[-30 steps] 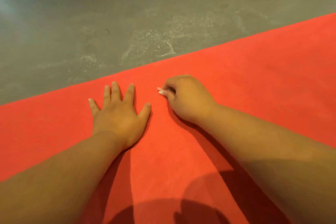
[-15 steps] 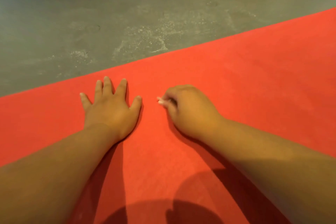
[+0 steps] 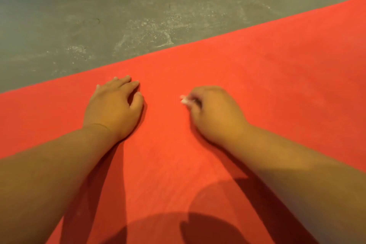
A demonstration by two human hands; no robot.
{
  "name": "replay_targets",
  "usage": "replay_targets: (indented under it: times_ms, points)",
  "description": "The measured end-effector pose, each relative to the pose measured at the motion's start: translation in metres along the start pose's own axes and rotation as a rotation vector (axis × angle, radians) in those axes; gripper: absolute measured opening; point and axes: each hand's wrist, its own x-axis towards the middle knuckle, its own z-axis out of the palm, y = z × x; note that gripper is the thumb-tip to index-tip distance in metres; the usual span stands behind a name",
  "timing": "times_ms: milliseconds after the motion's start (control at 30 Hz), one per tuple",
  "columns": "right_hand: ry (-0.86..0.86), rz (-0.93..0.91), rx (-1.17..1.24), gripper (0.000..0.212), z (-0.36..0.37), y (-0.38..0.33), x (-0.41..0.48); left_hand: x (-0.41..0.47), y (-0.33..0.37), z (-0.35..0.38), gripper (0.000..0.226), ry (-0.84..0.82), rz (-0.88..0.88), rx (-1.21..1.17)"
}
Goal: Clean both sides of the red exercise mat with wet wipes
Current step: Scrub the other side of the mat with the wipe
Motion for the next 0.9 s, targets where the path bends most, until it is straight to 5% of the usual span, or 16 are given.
replay_targets:
  times_ms: [167, 333, 567, 767, 900]
  points:
    - [-0.103, -0.123, 0.014, 0.02, -0.013, -0.002, -0.016, -0.025, 0.004, -0.004, 0.064, -0.05, 0.039, 0.019]
    - [-0.011, 0.456, -0.213, 0.022, -0.043, 0.077, 0.037, -0.069, 0.044, 0.008, 0.065, -0.113, -0.178, 0.131]
    - [-0.151, -0.123, 0.002, 0.02, -0.02, -0.004, -0.029, -0.07, 0.049, 0.013, 0.067, -0.073, -0.209, 0.143]
    - [0.055, 0.41, -0.216, 0.02, -0.043, 0.105, 0.025, -0.07, 0.049, 0.013, 0.066, -0.061, -0.209, 0.15]
    - [0.044, 0.226, -0.074, 0.02, -0.026, 0.046, -0.009, -0.07, 0.05, 0.013, 0.065, -0.069, -0.209, 0.15]
